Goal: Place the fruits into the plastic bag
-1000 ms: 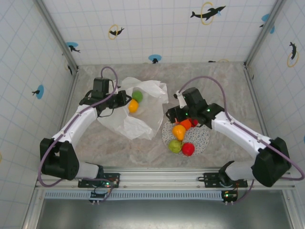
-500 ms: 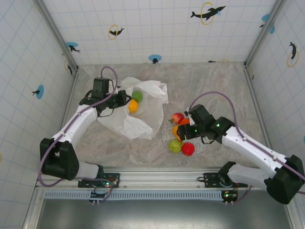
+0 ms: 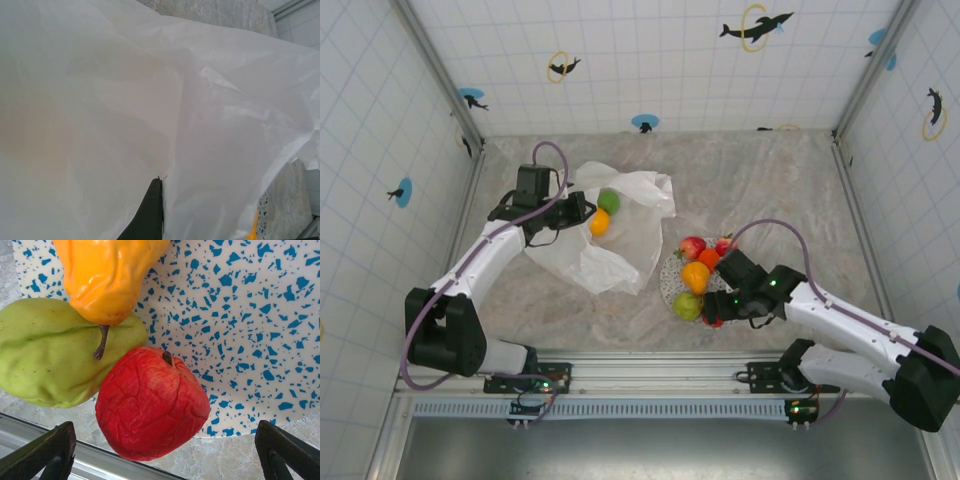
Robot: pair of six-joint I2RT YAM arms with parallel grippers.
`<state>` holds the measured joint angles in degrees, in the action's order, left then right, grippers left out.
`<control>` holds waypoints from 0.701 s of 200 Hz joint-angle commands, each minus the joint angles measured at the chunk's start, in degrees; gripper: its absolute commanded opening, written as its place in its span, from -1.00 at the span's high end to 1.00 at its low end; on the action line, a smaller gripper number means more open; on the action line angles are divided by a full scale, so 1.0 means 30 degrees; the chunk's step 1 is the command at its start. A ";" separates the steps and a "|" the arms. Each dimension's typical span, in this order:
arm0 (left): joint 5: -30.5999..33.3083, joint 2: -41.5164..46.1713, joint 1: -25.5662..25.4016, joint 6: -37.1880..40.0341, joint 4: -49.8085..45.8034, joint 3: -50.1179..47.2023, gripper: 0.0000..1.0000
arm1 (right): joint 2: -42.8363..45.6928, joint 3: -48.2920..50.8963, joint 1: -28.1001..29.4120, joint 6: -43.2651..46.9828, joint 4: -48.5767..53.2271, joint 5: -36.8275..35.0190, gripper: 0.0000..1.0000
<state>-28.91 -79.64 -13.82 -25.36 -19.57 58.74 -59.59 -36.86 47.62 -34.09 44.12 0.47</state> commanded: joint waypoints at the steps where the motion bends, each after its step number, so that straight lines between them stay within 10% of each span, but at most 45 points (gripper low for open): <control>1: 0.0114 -0.0144 0.0078 0.0534 0.0146 -0.0196 1.00 | -0.0411 0.0534 0.0045 -0.0214 -0.0960 0.0087 -0.87; 140: 0.0143 -0.0027 0.0069 0.0696 0.0036 -0.0408 1.00 | -0.2677 0.0862 -0.1223 0.0903 -0.2019 0.0017 -0.45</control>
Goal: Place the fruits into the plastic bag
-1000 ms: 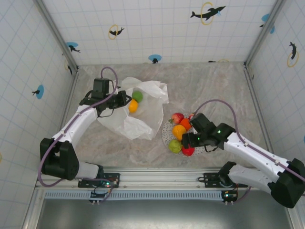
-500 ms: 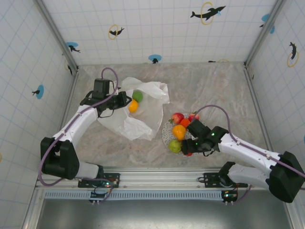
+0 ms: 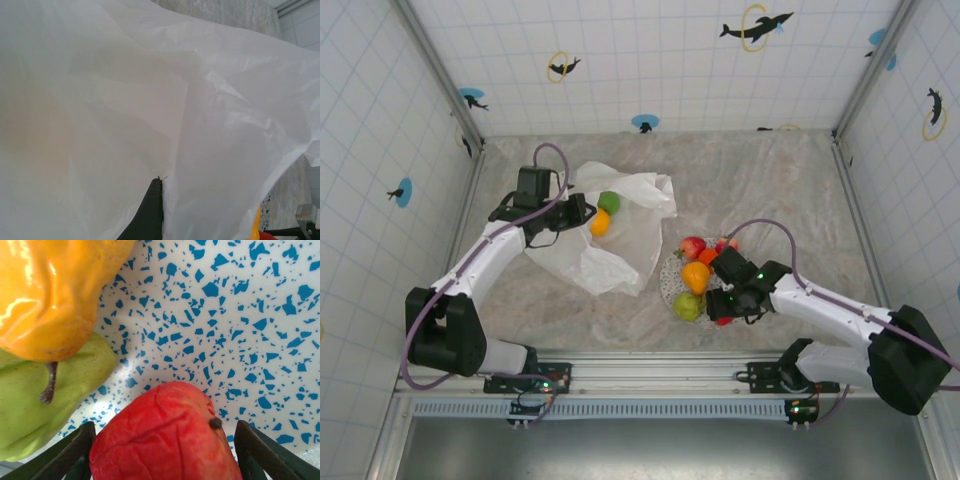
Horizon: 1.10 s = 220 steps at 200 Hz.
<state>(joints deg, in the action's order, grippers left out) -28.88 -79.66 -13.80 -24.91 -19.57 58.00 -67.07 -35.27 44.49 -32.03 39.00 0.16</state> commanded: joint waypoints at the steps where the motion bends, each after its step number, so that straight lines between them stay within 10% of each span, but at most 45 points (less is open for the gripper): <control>1: 0.0136 -0.0020 0.0061 0.0541 0.0028 -0.0152 1.00 | -0.0179 0.0330 -0.0181 0.0233 -0.0300 0.0120 -0.45; 136: -0.0094 0.0214 0.0060 0.0496 0.0174 -0.0522 1.00 | 0.1857 -0.3931 -0.0626 0.2877 0.2128 -0.2711 -0.15; 220: -0.1286 -0.0264 0.0061 0.0439 0.0306 -0.0365 1.00 | -0.3567 -0.6802 0.2598 0.6306 -1.0140 -0.0505 -0.12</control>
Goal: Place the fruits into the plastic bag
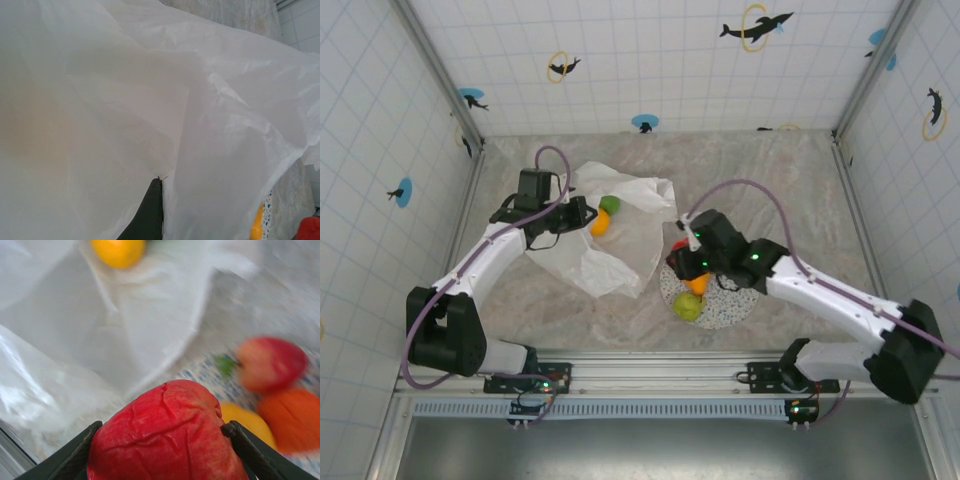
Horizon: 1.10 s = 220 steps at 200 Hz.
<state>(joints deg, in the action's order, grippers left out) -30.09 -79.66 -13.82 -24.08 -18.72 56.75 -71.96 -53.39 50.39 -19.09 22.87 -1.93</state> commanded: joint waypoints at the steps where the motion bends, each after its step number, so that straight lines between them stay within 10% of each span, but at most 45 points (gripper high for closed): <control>1: -0.0907 -0.0274 0.0068 0.0183 -0.0004 0.0059 1.00 | -0.2054 -0.0771 0.0648 0.2040 -0.4875 0.0185 -0.13; 86: -0.2306 -0.0694 0.0067 0.0324 -0.0265 0.0770 1.00 | -1.0240 -0.3179 0.0708 0.2488 -1.1287 -0.0569 -0.09; 220: -0.2844 -0.0780 0.0067 -0.0547 0.0868 0.0776 1.00 | -1.6065 -0.6161 0.0496 -0.9405 -1.5770 0.3046 -0.28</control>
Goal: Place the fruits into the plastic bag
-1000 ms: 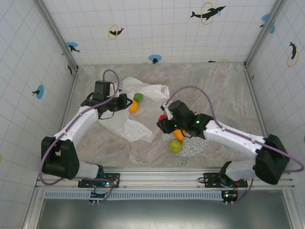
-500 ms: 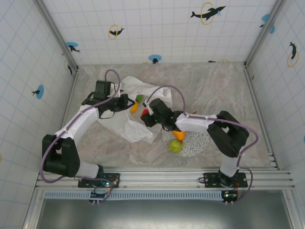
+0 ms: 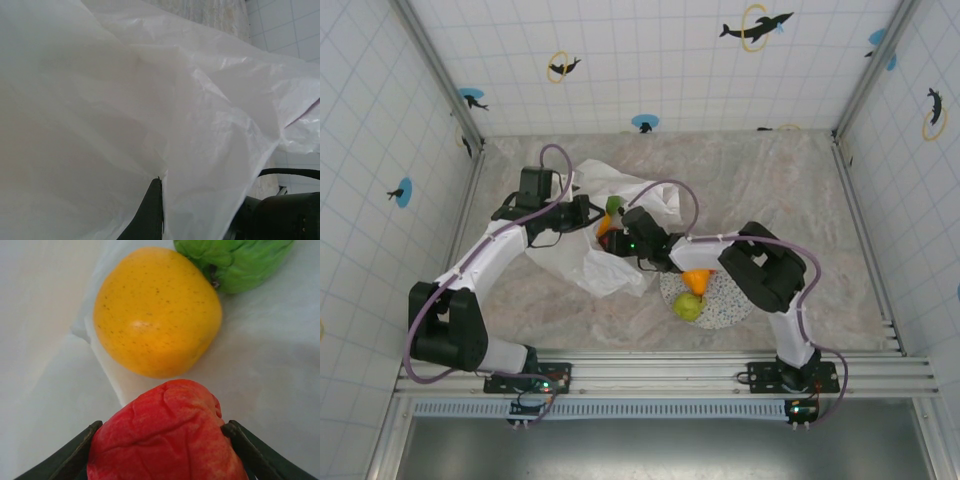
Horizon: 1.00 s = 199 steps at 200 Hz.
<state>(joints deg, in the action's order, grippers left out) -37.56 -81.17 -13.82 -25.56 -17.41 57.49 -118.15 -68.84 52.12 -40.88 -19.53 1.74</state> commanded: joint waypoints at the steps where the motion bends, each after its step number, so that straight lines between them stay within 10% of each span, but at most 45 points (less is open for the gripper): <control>1: -0.0332 -0.0278 0.0067 -0.0043 0.0422 0.0526 1.00 | -0.0683 -0.1014 -0.0098 -0.2152 -0.1650 0.1867 -0.28; 71: -0.0333 -0.0394 0.0074 0.0070 0.0606 0.0323 1.00 | -0.0552 -0.1163 -0.0734 -0.2645 -0.1473 0.3895 -0.67; 166: -0.0282 -0.0336 0.0082 0.0257 0.0650 0.0193 1.00 | 0.1208 -0.0003 -0.0920 -0.0316 0.2353 0.4208 -0.74; 199: -0.0253 -0.0392 0.0067 0.0283 0.0694 0.0179 1.00 | 0.0533 -0.0395 -0.0776 -0.0633 0.1788 0.5290 -0.48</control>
<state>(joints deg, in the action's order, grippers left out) -37.54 -81.82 -13.80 -25.54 -16.91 57.47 -117.21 -69.80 49.50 -43.07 -14.41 14.79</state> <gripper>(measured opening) 0.041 0.780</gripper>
